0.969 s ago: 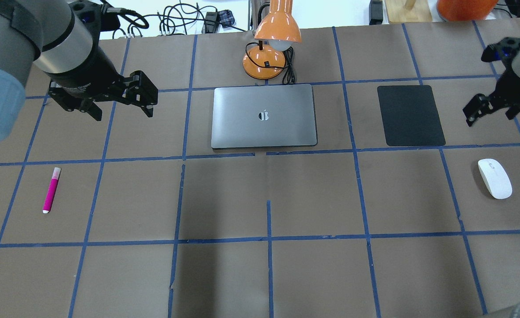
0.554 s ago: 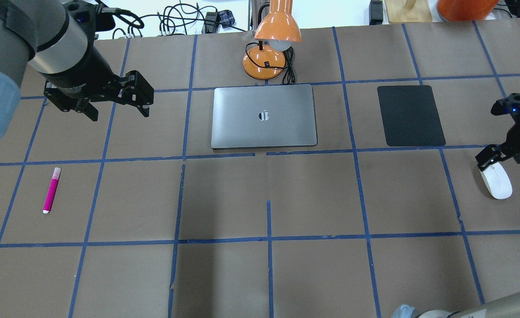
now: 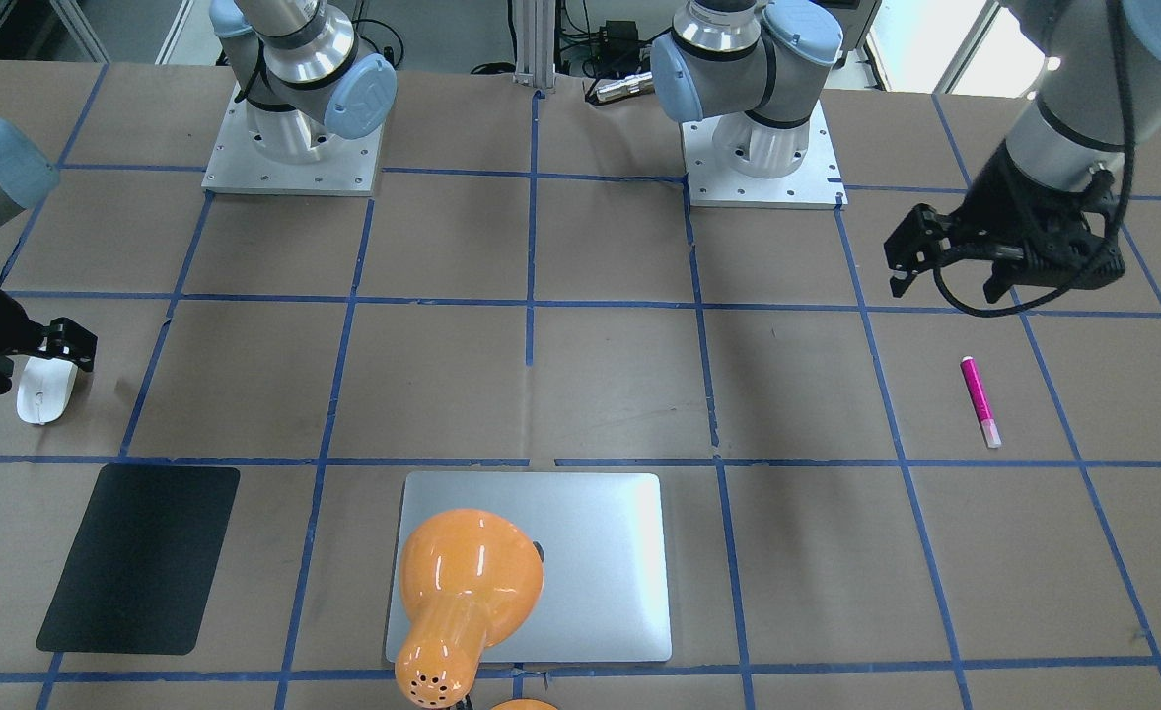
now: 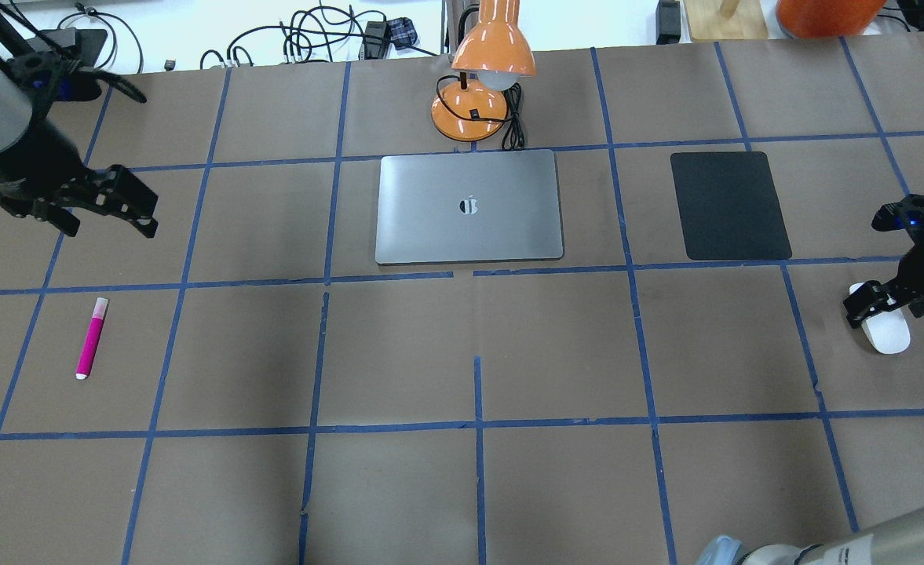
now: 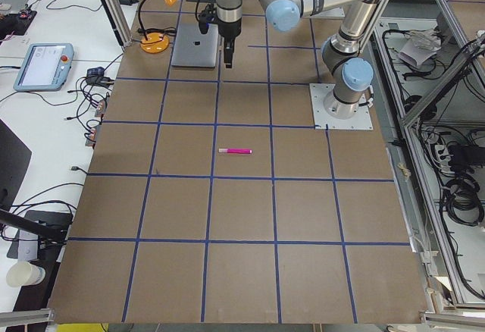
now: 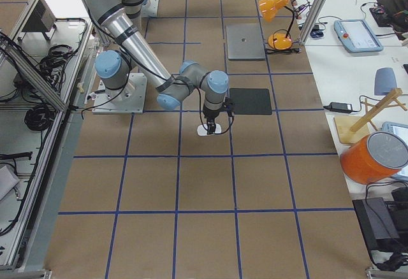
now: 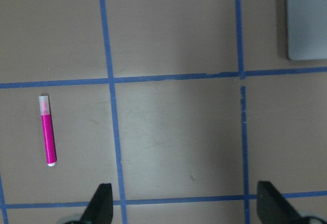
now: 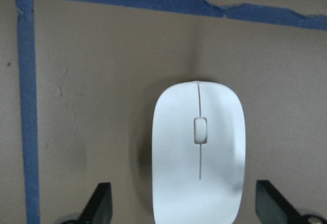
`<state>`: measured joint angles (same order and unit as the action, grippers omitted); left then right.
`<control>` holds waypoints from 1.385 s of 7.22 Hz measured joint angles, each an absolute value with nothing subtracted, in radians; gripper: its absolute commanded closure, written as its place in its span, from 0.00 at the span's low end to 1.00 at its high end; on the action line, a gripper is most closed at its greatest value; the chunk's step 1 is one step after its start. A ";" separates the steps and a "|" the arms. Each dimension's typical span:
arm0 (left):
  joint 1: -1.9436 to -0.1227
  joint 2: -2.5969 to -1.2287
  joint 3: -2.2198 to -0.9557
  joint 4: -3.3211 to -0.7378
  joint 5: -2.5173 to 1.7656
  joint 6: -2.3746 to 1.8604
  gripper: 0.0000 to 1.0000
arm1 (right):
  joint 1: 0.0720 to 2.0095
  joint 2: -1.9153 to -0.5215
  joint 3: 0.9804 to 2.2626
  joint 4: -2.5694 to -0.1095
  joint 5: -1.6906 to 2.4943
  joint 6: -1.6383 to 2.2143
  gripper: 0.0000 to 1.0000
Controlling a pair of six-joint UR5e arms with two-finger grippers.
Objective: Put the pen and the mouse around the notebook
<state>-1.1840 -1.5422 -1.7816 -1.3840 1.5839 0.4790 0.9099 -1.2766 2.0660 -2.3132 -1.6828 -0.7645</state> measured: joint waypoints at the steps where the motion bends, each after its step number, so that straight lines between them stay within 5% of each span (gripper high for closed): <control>1: -1.073 -1.568 -1.864 -1.263 1.580 0.626 0.00 | 0.909 -1.267 2.064 -2.314 -1.682 -0.760 0.00; 4: -0.898 -1.718 -2.026 -0.929 1.572 0.832 0.00 | 0.908 -1.240 2.054 -2.334 -1.681 -0.756 0.00; 7: -0.870 -1.853 -2.035 -0.868 1.579 0.841 0.00 | 0.908 -1.237 2.054 -2.337 -1.680 -0.758 0.62; 8: -0.868 -1.878 -2.034 -0.848 1.580 0.832 0.04 | 0.908 -1.237 2.054 -2.337 -1.678 -0.757 0.74; 10: -0.862 -1.904 -2.029 -0.833 1.579 0.810 0.19 | 0.909 -1.251 2.045 -2.332 -1.682 -0.747 0.76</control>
<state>-0.8617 -1.9040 -2.0293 -0.8335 1.5788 0.8098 0.9091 -1.2510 2.0452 -2.3322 -1.6817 -0.7473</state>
